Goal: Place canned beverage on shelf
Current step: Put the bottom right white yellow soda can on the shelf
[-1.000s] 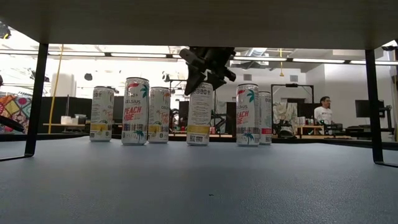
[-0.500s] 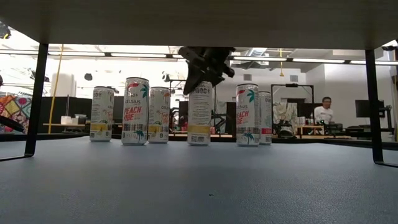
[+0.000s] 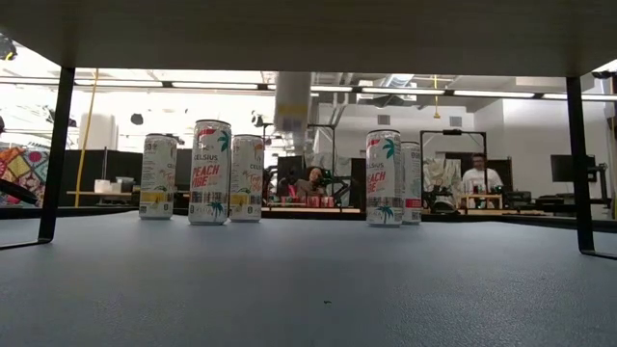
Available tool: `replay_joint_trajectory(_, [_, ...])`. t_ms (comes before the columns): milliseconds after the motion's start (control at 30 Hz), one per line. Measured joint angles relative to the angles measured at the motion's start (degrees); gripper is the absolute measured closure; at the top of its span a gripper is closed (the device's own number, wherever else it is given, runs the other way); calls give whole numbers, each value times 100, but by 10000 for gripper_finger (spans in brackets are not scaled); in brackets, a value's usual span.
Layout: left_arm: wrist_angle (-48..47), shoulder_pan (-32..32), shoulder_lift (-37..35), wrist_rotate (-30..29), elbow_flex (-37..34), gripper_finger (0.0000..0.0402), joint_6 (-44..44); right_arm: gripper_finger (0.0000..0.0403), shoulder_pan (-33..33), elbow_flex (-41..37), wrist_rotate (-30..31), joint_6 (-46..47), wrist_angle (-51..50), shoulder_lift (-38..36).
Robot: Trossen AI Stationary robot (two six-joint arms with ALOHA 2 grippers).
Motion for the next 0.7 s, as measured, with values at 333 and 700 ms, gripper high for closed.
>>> replay_joint_trajectory(333, [188, 0, -2, 308, 0, 83, 245, 175, 942, 1787, -257, -1751, -669, -9])
replay_joint_trajectory(700, [714, 0, -2, 1524, 2, 83, 391, 175, 1904, 1739, -459, -2764, -441, -101])
